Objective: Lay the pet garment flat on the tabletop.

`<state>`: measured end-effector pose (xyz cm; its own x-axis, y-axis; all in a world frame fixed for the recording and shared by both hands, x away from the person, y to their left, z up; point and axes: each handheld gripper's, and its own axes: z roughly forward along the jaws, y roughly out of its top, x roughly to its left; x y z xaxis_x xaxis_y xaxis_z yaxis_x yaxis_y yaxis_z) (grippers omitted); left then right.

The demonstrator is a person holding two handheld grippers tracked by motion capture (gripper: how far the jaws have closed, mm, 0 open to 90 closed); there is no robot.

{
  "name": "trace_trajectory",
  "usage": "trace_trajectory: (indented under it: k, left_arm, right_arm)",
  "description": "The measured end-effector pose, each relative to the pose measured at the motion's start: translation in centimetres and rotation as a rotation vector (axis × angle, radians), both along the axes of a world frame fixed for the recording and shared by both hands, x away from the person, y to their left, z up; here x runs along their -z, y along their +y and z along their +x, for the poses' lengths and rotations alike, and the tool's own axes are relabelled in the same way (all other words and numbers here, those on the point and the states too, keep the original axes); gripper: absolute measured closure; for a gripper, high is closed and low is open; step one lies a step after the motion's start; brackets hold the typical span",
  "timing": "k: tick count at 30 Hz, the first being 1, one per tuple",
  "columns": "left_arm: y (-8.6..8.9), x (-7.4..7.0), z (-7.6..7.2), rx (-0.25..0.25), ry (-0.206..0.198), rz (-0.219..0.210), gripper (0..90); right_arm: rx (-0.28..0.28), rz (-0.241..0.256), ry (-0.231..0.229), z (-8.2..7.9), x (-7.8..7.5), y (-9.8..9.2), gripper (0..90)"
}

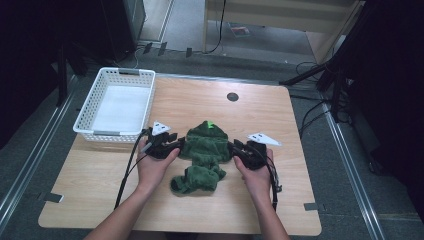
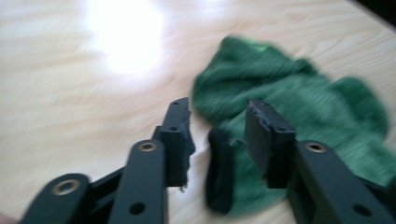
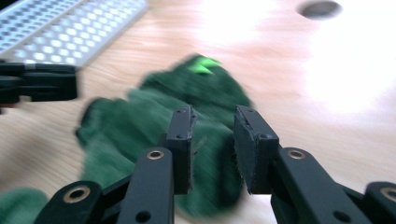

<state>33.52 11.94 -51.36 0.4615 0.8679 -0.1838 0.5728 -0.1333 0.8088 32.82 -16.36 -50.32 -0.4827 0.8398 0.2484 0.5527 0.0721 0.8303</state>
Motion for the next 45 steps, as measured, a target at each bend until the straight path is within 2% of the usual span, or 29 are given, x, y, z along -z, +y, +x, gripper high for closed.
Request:
trace_trajectory:
  k: [2, 3, 4, 5, 6, 7, 12, 18, 22, 24, 25, 27, 29, 31, 35, 41, 45]
  left_arm:
    - [-1.3, 0.6, 0.5, 0.073, 0.038, 0.005, 67.7]
    - [-1.9, 1.3, 0.7, 0.071, 0.07, 0.043, 70.0]
    - [-2.0, 1.8, 0.8, 0.073, 0.096, 0.057, 72.5]
    - [-2.0, 2.2, 0.9, 0.073, 0.111, 0.051, 74.3]
    - [-1.9, 2.6, 0.9, 0.07, 0.12, 0.056, 75.7]
    - [-1.7, 2.8, 0.7, 0.066, 0.111, 0.058, 76.8]
    - [-1.5, 3.2, 0.6, 0.05, 0.106, 0.068, 78.4]
    - [-1.7, 3.3, 2.0, 0.006, 0.108, 0.06, 80.1]
    - [-1.7, 3.2, 3.0, -0.016, 0.111, 0.068, 79.9]
    - [-1.7, 3.1, 2.9, -0.021, 0.093, 0.058, 75.4]
    - [-1.6, 2.9, 2.6, -0.01, 0.073, 0.063, 73.0]
    - [-1.2, 2.3, 1.7, -0.002, 0.039, 0.051, 64.5]
    - [-0.5, 1.5, 0.7, 0.004, 0.003, 0.025, 58.7]
    - [0.4, 1.0, -0.5, 0.001, -0.019, 0.008, 57.0]
    - [2.2, 0.6, -3.3, 0.017, -0.019, -0.027, 56.4]
    - [3.6, 1.6, -8.0, 0.063, -0.001, -0.058, 56.7]
    - [3.9, 2.3, -9.1, 0.096, 0.006, -0.019, 57.1]
  right_arm:
    - [-0.036, 0.003, 0.009, 0.7, 0.4, 1.3, 68.6]
    - [-0.056, -0.001, 0.034, 1.3, 0.9, 1.9, 68.5]
    - [-0.054, -0.027, 0.078, 1.9, 1.9, 2.6, 69.3]
    - [-0.044, -0.05, 0.114, 2.3, 2.7, 3.0, 70.8]
    - [-0.042, -0.062, 0.142, 2.4, 3.2, 3.2, 72.7]
    - [-0.045, -0.073, 0.161, 2.4, 3.7, 3.2, 73.8]
    - [-0.037, -0.1, 0.14, 1.5, 4.2, 2.7, 77.6]
    - [-0.007, -0.173, 0.103, 2.7, 4.2, 3.6, 78.9]
    - [0.014, -0.156, 0.116, 3.9, 4.2, 3.9, 79.3]
    - [0.004, -0.147, 0.131, 4.3, 4.0, 3.9, 75.9]
    - [0.006, -0.135, 0.136, 4.3, 3.9, 3.9, 71.5]
    - [0.018, -0.132, 0.088, 3.6, 3.2, 3.9, 63.1]
    - [-0.002, -0.111, 0.039, 2.5, 2.4, 3.9, 59.1]
    - [-0.01, -0.107, 0.019, 1.5, 1.4, 3.8, 56.3]
    - [-0.057, -0.086, -0.003, -1.1, -0.4, 4.0, 50.7]
    - [-0.172, -0.049, 0.003, -5.1, -1.1, 5.1, 46.0]
    - [-0.253, -0.072, 0.015, -7.2, -0.7, 7.0, 37.2]
